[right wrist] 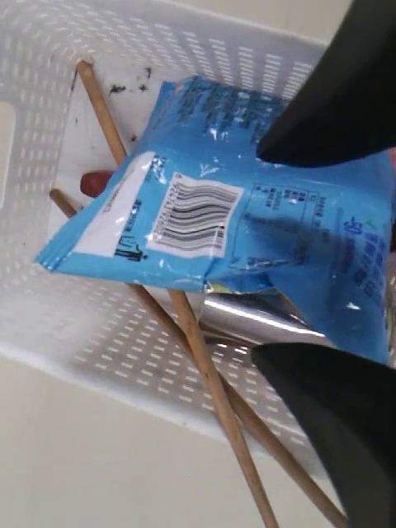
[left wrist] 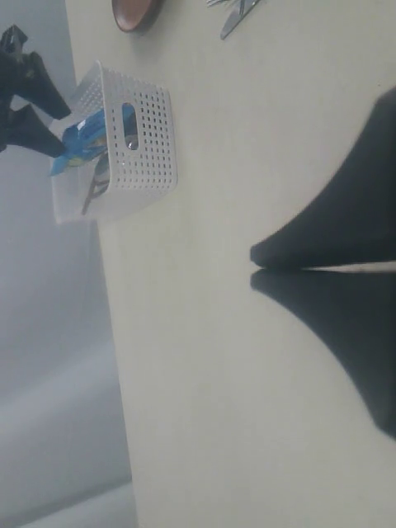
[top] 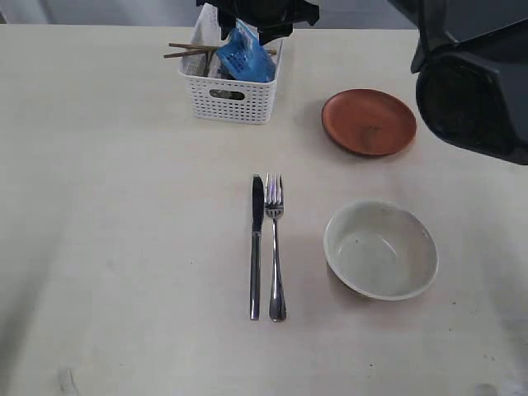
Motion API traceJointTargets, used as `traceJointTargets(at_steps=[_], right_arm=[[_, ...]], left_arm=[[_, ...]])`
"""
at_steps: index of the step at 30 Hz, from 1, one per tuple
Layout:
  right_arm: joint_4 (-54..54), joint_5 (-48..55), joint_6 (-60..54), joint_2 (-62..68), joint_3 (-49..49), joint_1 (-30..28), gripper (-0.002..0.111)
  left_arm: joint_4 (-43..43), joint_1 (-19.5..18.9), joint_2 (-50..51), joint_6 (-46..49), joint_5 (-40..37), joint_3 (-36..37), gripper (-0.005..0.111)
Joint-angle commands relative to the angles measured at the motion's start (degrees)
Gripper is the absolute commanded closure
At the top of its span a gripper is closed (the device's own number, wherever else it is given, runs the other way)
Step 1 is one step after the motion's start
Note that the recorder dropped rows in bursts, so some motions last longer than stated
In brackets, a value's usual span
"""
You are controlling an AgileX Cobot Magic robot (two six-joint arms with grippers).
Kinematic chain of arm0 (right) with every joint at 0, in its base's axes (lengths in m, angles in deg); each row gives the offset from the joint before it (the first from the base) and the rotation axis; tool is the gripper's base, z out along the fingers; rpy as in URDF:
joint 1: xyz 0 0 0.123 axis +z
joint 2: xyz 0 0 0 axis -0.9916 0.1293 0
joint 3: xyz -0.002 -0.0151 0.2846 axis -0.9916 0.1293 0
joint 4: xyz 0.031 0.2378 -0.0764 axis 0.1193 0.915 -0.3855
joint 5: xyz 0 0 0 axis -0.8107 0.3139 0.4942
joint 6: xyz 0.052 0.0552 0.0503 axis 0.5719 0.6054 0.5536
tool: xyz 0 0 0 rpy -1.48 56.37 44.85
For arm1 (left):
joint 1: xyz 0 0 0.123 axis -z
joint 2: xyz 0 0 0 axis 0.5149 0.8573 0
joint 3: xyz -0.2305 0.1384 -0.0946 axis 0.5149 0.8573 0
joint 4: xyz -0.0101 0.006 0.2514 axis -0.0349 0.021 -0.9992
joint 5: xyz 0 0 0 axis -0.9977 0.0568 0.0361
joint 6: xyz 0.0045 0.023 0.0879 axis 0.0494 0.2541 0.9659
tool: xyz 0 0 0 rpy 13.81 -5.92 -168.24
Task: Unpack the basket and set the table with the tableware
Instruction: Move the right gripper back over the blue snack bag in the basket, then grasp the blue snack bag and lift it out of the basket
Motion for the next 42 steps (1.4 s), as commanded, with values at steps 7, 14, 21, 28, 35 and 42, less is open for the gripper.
traceJointTargets(at_steps=[7,14,21,28,35,42], right_arm=[[-0.5,1.8,0.2,0.1,-0.8,-0.1,0.05],[-0.9,6.4,-1.8,1.9,-0.8,-0.1,0.054],[-1.0,8.6,-3.2,1.6,-1.3,-0.1,0.108],[-3.3,10.7,-7.6,-5.2,-1.5,-0.1,0.109],[-6.8,13.3,-9.5,-11.8,2.3,-2.6,0.109],[-5.4,13.3,-10.8,-19.1,13.1,-5.4,0.109]], left_arm=[[0.0,0.4,-0.2,0.0,0.0,0.1,0.107],[0.0,0.4,-0.2,0.0,0.0,0.1,0.107],[0.0,0.4,-0.2,0.0,0.0,0.1,0.107],[0.0,0.4,-0.2,0.0,0.0,0.1,0.107],[0.0,0.4,-0.2,0.0,0.0,0.1,0.107],[0.0,0.4,-0.2,0.0,0.0,0.1,0.107]])
